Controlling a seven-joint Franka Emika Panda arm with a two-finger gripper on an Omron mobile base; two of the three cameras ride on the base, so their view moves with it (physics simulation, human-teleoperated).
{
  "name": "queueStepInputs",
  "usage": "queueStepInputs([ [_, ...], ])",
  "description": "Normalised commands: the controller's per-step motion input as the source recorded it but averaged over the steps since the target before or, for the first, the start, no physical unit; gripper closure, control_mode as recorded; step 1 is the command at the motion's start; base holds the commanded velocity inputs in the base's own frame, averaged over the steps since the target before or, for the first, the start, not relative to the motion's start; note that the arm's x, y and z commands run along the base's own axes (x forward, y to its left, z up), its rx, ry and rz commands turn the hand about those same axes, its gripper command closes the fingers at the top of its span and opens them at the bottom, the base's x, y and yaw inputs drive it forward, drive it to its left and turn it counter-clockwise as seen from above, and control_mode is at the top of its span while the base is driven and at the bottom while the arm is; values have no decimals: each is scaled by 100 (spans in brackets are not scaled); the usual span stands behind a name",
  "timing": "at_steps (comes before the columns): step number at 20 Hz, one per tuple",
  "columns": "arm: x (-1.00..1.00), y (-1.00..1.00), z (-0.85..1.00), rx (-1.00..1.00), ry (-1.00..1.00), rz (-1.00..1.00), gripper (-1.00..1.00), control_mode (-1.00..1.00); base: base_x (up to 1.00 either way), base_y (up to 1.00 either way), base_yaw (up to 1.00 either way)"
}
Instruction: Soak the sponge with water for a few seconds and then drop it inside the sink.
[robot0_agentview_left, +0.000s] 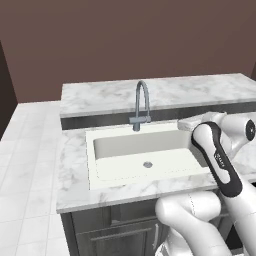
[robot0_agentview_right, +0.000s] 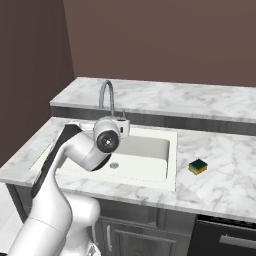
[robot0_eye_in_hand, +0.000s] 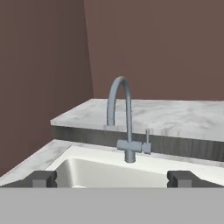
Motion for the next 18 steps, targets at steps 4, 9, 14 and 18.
queueStepInputs([
  [4, 7, 3, -3, 0, 0, 7, -100, -100, 0, 0, 0],
  [9, 16, 0, -8, 0, 0, 5, -100, -100, 0, 0, 0],
  [14, 20, 0, -8, 0, 0, 2, -100, -100, 0, 0, 0],
  [18, 24, 0, -3, 0, 0, 0, -100, -100, 0, 0, 0],
])
